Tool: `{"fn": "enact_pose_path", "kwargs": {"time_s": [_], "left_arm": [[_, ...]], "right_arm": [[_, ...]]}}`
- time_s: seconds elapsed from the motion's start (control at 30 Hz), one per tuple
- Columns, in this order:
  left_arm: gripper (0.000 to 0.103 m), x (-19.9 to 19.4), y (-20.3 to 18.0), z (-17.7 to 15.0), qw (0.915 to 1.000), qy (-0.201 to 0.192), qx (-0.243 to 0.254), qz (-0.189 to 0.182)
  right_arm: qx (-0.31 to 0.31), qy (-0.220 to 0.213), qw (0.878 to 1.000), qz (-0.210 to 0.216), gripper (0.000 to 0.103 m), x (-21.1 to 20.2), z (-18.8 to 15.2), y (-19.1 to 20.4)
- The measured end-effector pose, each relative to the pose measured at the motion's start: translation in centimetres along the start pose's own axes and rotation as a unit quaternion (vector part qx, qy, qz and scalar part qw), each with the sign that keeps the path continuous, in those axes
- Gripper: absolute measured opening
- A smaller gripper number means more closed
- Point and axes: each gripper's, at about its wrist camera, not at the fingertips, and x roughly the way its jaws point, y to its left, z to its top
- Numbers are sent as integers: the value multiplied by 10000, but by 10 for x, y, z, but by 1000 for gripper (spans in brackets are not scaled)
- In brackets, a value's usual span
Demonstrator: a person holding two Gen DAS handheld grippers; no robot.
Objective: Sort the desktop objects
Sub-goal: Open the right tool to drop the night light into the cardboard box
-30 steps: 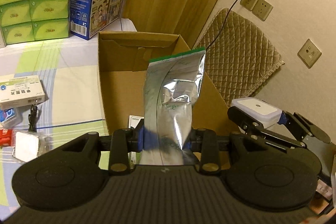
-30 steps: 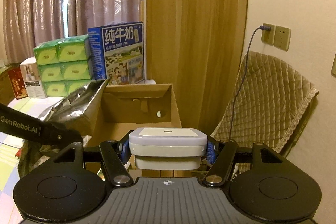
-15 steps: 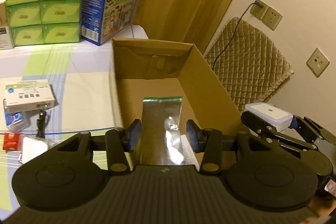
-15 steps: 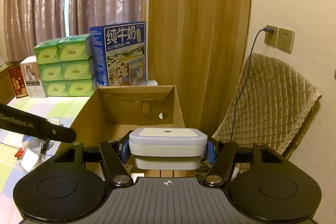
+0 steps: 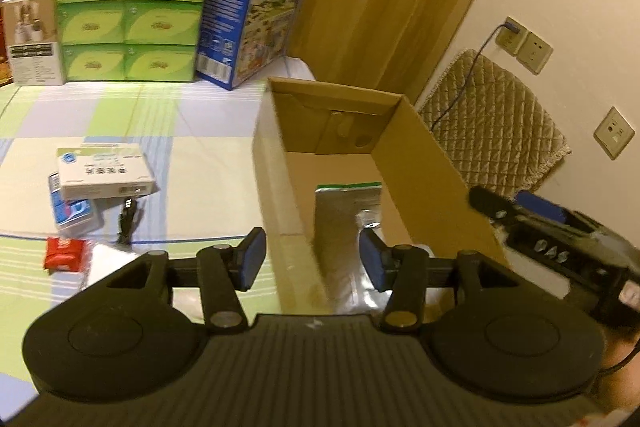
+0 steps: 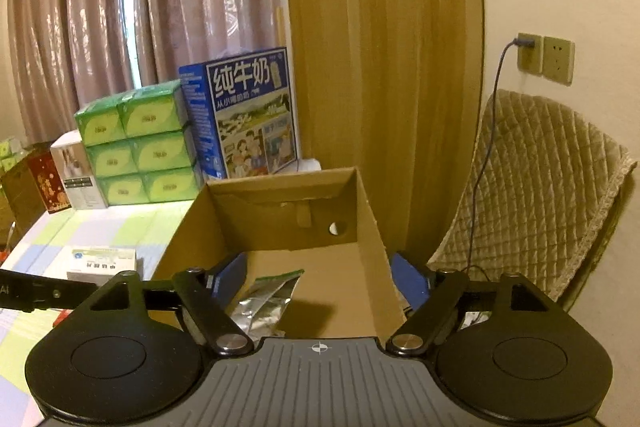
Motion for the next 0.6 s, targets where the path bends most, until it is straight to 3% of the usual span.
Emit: {"fn": "enact_pose_path", "kwargs": {"time_s": [0.3,0.6], "left_arm": [[61,-32,29,-17,9990,-211,40,384],[87,-87,70,-40,9955,-440,-56,832]], "right_arm": [[43,20,10000,67,88,-37,-15,5],[-124,-116,9995,279,96,-82,-23,41]]}}
